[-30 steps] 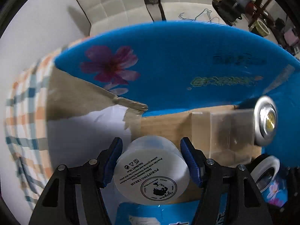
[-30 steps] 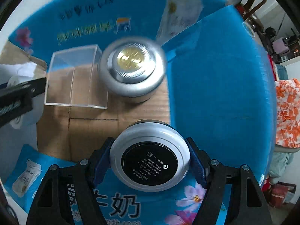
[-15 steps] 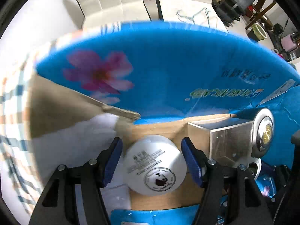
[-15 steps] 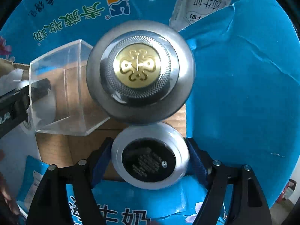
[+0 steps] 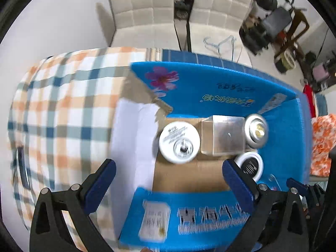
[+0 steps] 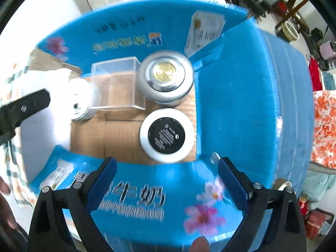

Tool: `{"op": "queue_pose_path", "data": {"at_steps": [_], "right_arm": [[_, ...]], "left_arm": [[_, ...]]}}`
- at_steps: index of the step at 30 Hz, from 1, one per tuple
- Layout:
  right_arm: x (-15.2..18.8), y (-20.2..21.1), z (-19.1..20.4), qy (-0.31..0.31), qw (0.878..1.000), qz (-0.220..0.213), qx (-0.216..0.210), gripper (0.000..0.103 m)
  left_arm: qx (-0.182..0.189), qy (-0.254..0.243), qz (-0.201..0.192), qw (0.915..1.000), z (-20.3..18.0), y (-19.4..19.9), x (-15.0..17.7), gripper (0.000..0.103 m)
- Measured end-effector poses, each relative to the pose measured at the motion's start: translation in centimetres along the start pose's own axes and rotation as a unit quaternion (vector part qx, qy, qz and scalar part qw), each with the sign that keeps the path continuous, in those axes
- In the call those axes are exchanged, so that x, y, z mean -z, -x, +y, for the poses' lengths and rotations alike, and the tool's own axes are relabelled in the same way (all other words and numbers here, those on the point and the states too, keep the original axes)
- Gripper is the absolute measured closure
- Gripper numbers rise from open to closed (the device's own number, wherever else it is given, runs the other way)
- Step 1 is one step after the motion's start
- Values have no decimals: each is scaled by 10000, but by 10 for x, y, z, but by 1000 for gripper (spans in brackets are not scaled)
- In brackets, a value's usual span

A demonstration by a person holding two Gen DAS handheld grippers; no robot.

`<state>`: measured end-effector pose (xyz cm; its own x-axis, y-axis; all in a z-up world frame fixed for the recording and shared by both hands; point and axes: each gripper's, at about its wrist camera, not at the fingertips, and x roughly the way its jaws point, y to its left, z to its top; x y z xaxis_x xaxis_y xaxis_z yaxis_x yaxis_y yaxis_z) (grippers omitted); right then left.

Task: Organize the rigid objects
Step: 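Lower both jars into the box and open both tools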

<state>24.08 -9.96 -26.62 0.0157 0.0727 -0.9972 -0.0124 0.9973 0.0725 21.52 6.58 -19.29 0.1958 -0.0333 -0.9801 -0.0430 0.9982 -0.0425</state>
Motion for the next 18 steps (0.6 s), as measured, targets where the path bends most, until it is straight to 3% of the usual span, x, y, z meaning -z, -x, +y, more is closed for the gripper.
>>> {"op": "queue_pose_path", "data": {"at_steps": [6, 18], "right_arm": [[43, 48, 22, 255, 9979, -595, -14, 4], [116, 183, 30, 79, 9848, -1717, -239, 4]], "left_arm": [[-197, 44, -294, 9994, 15, 53, 32, 0], [-209, -170, -985, 9948, -11, 147, 76, 0]]}}
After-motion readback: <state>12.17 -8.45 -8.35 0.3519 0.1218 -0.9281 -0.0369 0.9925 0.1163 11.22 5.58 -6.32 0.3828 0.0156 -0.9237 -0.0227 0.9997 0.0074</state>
